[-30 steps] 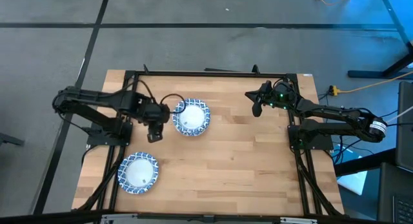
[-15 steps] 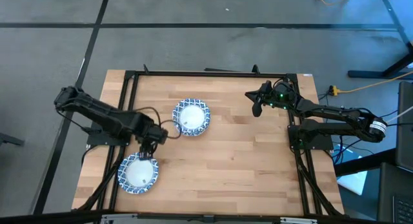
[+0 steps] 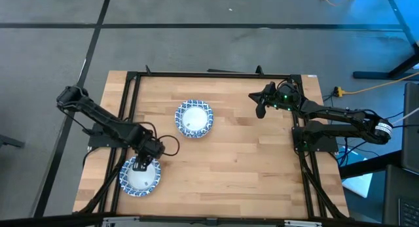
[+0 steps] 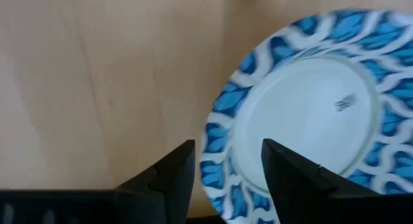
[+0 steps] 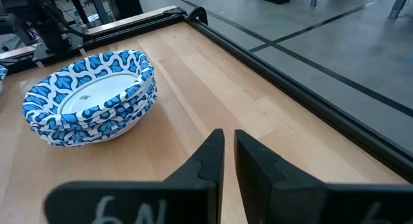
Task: Nest bowls inside each other
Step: Stack the blue patterned bowl on the stacked blue patterned bowls
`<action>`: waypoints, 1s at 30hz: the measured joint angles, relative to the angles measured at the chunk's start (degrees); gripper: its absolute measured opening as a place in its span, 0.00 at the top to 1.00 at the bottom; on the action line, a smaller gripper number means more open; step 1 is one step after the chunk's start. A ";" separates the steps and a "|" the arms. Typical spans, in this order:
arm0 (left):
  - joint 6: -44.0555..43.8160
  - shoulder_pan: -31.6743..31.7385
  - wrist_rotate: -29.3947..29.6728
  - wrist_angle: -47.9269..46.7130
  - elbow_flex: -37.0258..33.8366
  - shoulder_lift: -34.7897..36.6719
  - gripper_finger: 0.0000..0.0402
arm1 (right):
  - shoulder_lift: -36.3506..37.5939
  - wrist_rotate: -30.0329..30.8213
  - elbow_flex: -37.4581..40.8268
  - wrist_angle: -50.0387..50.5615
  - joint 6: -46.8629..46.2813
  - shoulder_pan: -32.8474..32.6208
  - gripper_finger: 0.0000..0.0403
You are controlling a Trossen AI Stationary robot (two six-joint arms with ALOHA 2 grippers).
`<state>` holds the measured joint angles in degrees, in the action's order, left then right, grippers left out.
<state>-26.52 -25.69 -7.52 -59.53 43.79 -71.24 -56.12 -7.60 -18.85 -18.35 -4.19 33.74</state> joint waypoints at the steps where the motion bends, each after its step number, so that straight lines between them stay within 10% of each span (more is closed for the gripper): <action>1: -0.23 -0.04 0.48 -0.06 -0.36 0.00 0.57 | 0.00 0.00 0.00 0.00 0.00 0.00 0.91; 30: -1.13 0.31 -1.23 5.32 -2.49 -7.34 0.70 | 0.00 0.00 0.00 -0.02 0.09 0.00 0.91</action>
<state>-27.66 -25.38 -8.75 -54.21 41.30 -78.59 -56.12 -7.60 -18.85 -18.37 -4.10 33.74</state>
